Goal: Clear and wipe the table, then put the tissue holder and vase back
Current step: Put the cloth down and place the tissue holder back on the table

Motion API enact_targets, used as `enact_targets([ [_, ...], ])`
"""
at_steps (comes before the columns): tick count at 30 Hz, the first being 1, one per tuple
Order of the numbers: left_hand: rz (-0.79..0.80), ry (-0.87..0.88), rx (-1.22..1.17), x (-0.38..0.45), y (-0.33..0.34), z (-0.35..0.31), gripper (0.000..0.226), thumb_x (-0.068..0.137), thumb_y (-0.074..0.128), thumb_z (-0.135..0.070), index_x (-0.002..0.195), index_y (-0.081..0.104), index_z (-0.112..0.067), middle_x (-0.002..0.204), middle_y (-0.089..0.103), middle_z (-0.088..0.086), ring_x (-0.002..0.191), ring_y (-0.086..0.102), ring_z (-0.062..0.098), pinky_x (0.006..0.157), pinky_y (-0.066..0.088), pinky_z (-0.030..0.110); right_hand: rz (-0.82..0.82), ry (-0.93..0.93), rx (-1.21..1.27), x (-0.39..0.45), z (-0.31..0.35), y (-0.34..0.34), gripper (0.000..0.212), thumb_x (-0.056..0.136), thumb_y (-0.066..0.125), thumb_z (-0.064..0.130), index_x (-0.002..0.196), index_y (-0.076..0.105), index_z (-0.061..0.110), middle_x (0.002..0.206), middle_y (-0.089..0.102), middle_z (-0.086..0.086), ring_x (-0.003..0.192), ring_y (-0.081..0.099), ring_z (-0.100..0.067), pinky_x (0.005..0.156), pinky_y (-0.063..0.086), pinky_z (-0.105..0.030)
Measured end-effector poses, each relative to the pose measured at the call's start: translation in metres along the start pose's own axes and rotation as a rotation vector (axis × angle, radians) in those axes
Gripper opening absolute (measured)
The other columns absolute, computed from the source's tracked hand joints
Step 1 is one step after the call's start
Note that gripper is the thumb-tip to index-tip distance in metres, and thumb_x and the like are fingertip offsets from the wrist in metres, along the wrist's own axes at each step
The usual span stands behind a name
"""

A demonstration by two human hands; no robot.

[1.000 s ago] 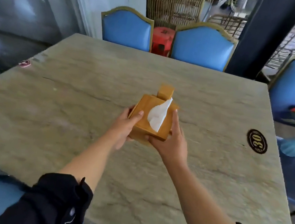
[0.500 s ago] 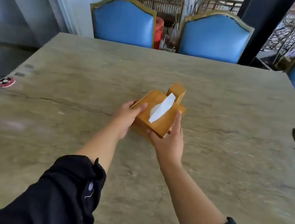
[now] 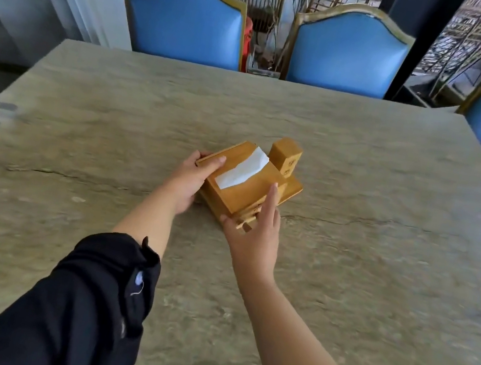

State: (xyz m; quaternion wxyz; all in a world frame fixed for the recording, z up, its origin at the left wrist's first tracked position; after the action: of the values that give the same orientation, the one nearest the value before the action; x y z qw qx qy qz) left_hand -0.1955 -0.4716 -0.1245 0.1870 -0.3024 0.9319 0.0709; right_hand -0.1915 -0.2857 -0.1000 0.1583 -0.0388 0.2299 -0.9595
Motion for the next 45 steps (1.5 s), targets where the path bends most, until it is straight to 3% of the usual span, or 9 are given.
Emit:
enact_targets([
  [4, -0.115, 0.059, 0.018, -0.004, -0.007, -0.005, 0.056, 0.077, 0.075, -0.042, 0.123, 0.046, -0.027, 0.13, 0.053, -0.001, 0.11, 0.055, 0.017, 0.089, 0.048, 0.035, 0.003, -0.023, -0.096, 0.0, -0.004, -0.012, 0.129, 0.066, 0.082, 0.047, 0.151, -0.014, 0.032, 0.149, 0.024, -0.012, 0.133, 0.037, -0.024, 0.096, 0.04, -0.03],
  [8, -0.462, 0.211, 0.013, -0.049, -0.018, 0.008, 0.064, 0.081, 0.071, -0.039, 0.133, 0.037, -0.024, 0.137, 0.04, 0.003, 0.12, 0.048, 0.015, 0.098, 0.045, 0.032, 0.038, -0.005, -0.089, 0.02, -0.012, -0.024, 0.125, 0.07, 0.079, 0.047, 0.151, -0.014, 0.031, 0.159, 0.011, -0.006, 0.145, 0.019, -0.021, 0.108, 0.034, -0.039],
  [15, -0.216, 0.224, -0.001, -0.087, 0.007, 0.042, 0.04, 0.098, 0.043, -0.041, 0.137, 0.039, -0.035, 0.134, 0.05, -0.009, 0.121, 0.049, 0.009, 0.098, 0.041, 0.029, -0.056, -0.028, -0.071, 0.03, -0.009, -0.025, 0.07, 0.08, 0.076, 0.023, 0.137, 0.035, 0.017, 0.131, 0.046, -0.001, 0.112, 0.048, -0.011, 0.092, 0.045, -0.029],
  [25, -0.2, 0.02, -0.019, -0.039, -0.045, 0.035, 0.065, 0.072, 0.039, -0.073, 0.129, 0.051, -0.045, 0.136, 0.053, -0.012, 0.126, 0.047, 0.011, 0.111, 0.034, 0.041, 0.055, -0.015, -0.126, 0.022, -0.006, 0.012, 0.051, 0.09, 0.062, 0.013, 0.132, 0.033, 0.018, 0.137, 0.047, 0.0, 0.114, 0.055, -0.018, 0.077, 0.043, -0.028],
  [30, -0.129, 0.095, -0.023, -0.02, -0.053, 0.021, 0.063, 0.081, 0.047, -0.064, 0.137, 0.048, -0.036, 0.141, 0.05, -0.01, 0.129, 0.045, 0.01, 0.107, 0.034, 0.032, 0.09, -0.032, -0.124, 0.026, -0.005, 0.03, 0.051, 0.091, 0.059, 0.01, 0.135, 0.035, 0.021, 0.134, 0.053, 0.003, 0.114, 0.056, -0.016, 0.082, 0.045, -0.027],
  [37, -0.478, 0.237, -0.008, -0.034, -0.083, 0.001, 0.033, 0.091, 0.054, -0.051, 0.113, 0.059, -0.027, 0.101, 0.063, -0.014, 0.093, 0.059, 0.002, 0.076, 0.043, 0.021, 0.099, -0.06, -0.175, 0.046, 0.004, 0.055, 0.049, 0.092, 0.057, 0.012, 0.136, 0.038, 0.023, 0.123, 0.061, -0.001, 0.104, 0.062, -0.022, 0.076, 0.051, -0.033],
  [40, -0.596, 0.308, 0.203, -0.049, -0.091, 0.004, 0.036, 0.094, 0.049, -0.048, 0.115, 0.057, -0.02, 0.106, 0.065, -0.008, 0.096, 0.061, 0.006, 0.07, 0.042, 0.014, 0.069, -0.034, -0.239, 0.054, 0.004, 0.061, 0.041, 0.094, 0.054, 0.015, 0.133, 0.041, 0.02, 0.114, 0.064, -0.005, 0.095, 0.063, -0.026, 0.066, 0.043, -0.029],
  [43, -0.632, 0.413, 0.717, -0.058, -0.088, 0.018, 0.044, 0.096, 0.047, -0.039, 0.132, 0.05, -0.013, 0.134, 0.055, 0.007, 0.125, 0.049, 0.023, 0.101, 0.042, 0.036, 0.046, -0.02, -0.271, 0.059, 0.004, 0.066, 0.035, 0.095, 0.052, 0.02, 0.128, 0.043, 0.018, 0.11, 0.065, -0.007, 0.093, 0.063, -0.028, 0.065, 0.038, -0.028],
  [45, -0.566, 0.343, 1.037, -0.059, -0.08, 0.041, 0.055, 0.095, 0.046, -0.041, 0.142, 0.038, -0.013, 0.152, 0.034, 0.01, 0.143, 0.026, 0.027, 0.116, 0.022, 0.05, 0.039, -0.036, -0.287, 0.061, 0.006, 0.07, 0.032, 0.095, 0.053, 0.021, 0.126, 0.045, 0.016, 0.109, 0.066, -0.008, 0.093, 0.063, -0.03, 0.064, 0.038, -0.029],
])
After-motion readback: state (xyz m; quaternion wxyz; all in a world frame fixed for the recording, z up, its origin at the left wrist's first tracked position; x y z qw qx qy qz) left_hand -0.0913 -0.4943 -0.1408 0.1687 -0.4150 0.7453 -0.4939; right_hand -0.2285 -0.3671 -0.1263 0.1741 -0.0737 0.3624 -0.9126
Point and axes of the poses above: each hand's wrist, its own x-axis towards the middle knuckle, its own y-axis out of the palm, z = x × y, the point moved 8 cm from there along x, towards the middle knuckle
